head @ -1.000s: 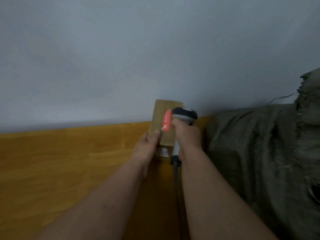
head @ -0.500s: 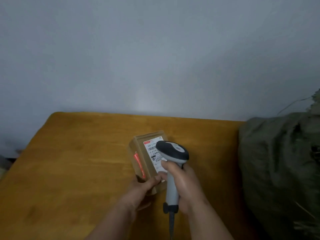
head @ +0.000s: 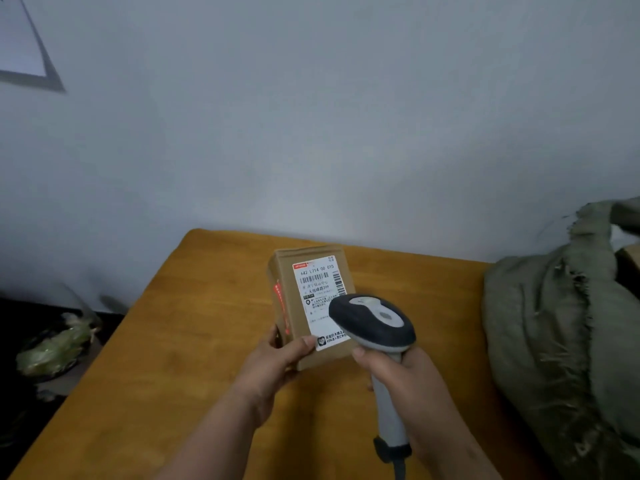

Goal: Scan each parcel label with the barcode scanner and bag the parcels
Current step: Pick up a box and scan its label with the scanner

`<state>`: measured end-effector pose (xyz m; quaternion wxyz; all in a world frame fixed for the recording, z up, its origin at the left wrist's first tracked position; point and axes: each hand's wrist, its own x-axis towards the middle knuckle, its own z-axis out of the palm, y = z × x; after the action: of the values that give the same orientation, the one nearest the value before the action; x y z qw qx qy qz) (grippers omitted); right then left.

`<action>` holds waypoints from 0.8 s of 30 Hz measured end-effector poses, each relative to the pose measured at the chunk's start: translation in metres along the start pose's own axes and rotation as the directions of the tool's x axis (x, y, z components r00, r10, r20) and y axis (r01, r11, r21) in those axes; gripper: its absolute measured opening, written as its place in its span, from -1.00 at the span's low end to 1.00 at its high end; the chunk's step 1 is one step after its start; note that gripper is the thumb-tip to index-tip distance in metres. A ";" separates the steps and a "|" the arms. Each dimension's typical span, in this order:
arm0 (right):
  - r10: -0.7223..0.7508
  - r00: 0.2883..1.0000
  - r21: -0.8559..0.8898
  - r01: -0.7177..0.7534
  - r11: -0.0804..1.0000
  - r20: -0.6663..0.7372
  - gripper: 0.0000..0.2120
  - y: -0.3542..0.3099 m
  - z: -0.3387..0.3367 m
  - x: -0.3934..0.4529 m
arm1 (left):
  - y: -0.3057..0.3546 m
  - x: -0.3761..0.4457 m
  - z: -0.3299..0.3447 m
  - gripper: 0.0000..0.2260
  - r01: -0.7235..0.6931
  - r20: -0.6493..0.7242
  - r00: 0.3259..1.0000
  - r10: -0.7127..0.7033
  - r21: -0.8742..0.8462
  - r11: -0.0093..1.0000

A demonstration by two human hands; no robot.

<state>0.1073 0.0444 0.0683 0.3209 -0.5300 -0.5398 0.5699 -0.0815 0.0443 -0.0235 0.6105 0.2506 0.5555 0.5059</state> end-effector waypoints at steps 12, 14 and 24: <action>-0.206 0.978 -0.024 0.205 0.978 -0.029 -0.50 -0.033 0.014 -0.066 | 0.021 -0.055 -0.005 -0.24 -0.150 0.066 0.987 0.148 0.018 0.989; -0.212 0.977 -0.033 0.211 0.977 -0.038 -0.52 -0.035 0.017 -0.070 | 0.022 -0.060 -0.007 -0.20 -0.167 0.069 0.984 0.165 0.018 0.986; -0.233 0.969 -0.049 0.230 0.972 -0.085 -0.54 -0.037 0.025 -0.088 | 0.022 -0.077 -0.013 -0.05 -0.201 0.073 0.977 0.199 0.026 0.979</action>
<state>0.0966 -0.0370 0.1228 0.3987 -0.4946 -0.5940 0.4935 -0.0907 -0.0201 0.0248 0.5713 0.3327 0.5141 0.5465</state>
